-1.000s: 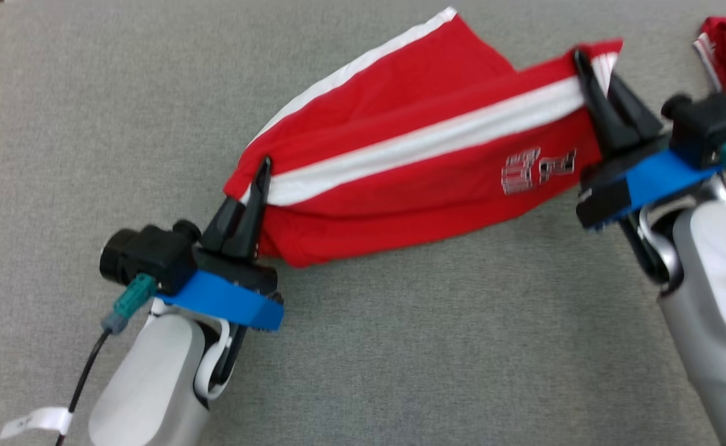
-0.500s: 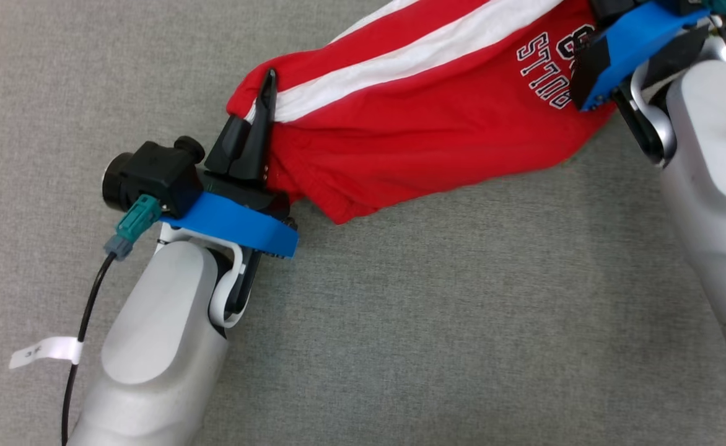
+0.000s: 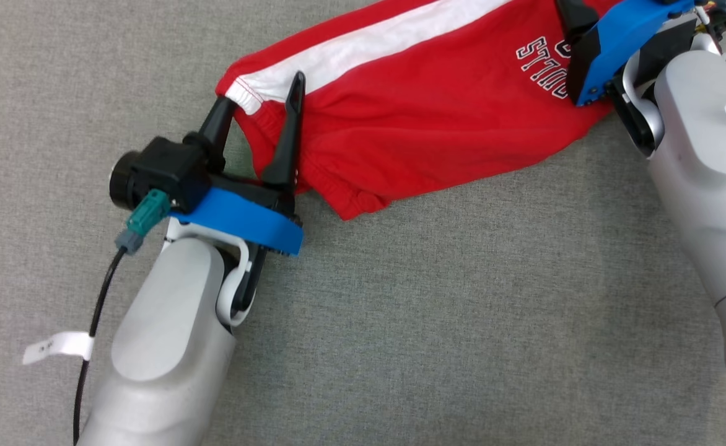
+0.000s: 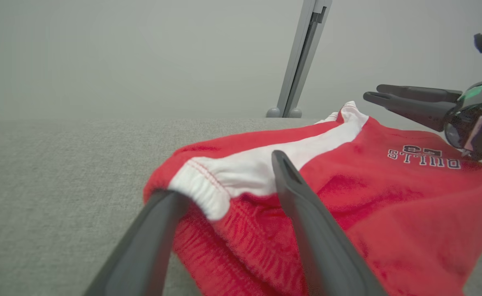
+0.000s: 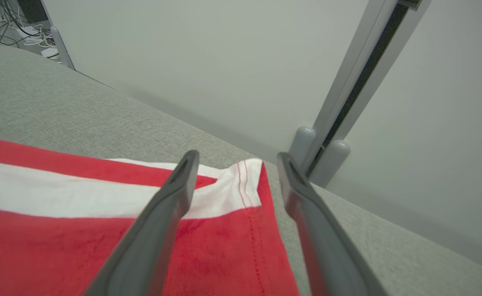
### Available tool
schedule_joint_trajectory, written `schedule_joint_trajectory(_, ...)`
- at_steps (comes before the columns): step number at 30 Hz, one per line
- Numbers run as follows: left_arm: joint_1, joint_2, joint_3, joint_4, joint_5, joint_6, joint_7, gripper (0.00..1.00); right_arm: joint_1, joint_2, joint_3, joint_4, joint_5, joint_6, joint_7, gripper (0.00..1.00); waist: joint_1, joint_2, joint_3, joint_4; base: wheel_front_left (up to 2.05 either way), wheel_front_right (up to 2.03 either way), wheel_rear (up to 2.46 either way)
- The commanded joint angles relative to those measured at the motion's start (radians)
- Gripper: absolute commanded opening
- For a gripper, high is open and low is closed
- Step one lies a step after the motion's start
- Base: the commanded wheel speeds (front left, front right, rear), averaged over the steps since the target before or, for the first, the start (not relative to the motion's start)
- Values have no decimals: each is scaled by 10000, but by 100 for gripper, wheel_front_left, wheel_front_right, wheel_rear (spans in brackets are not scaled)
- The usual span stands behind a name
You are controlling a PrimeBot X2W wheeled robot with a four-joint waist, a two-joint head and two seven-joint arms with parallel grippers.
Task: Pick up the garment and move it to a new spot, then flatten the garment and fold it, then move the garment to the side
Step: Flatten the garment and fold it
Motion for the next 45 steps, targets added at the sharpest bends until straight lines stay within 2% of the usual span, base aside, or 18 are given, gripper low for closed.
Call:
schedule_joint_trajectory(1, 238, -4, 51, -10, 86, -17, -45, 100, 20, -11, 85, 133, 150, 3, -142, 100, -2, 0, -105, -43, 0, 0, 0)
schedule_joint_trajectory(8, 1266, -3, 283, -494, 388, -21, -45, 100, 657, -379, 357, 595, 640, 3, -431, 100, -2, 0, -600, -156, 0, 0, 0)
schedule_joint_trajectory(14, 2237, 32, 825, -1610, 726, 9, -45, 100, 1230, -652, 494, 970, 1145, 3, -492, 100, -2, 0, -1008, -81, 0, 0, 0)
schedule_joint_trajectory(27, 3398, -163, 2486, -3518, 1286, 446, -44, 100, 1732, -887, 1086, 1608, 2033, 3, 39, 100, -2, 0, -1220, 226, 0, 0, 0)
schedule_joint_trajectory(34, 3595, -343, 3413, -4230, 1513, 774, -44, 100, 1843, -765, 1421, 1675, 2559, 4, 457, 100, -2, 0, -1174, 328, 0, 0, 0)
schedule_joint_trajectory(36, 3698, -373, 3567, -4281, 1551, 795, -44, 100, 1939, -647, 1551, 1536, 2785, 13, 575, 7, -2, 0, -1192, 318, 0, 0, 0)
schedule_joint_trajectory(37, 3712, -386, 3636, -4289, 1562, 801, -44, 100, 1954, -651, 1601, 1465, 2880, 13, 612, 0, -2, 0, -1203, 308, 0, 0, 0)
schedule_joint_trajectory(45, 3958, -408, 3860, -4054, 1690, 833, -44, 100, 2126, -790, 1805, 1057, 3587, 3, 50, 0, -2, 0, -1593, 59, 0, 0, 0)
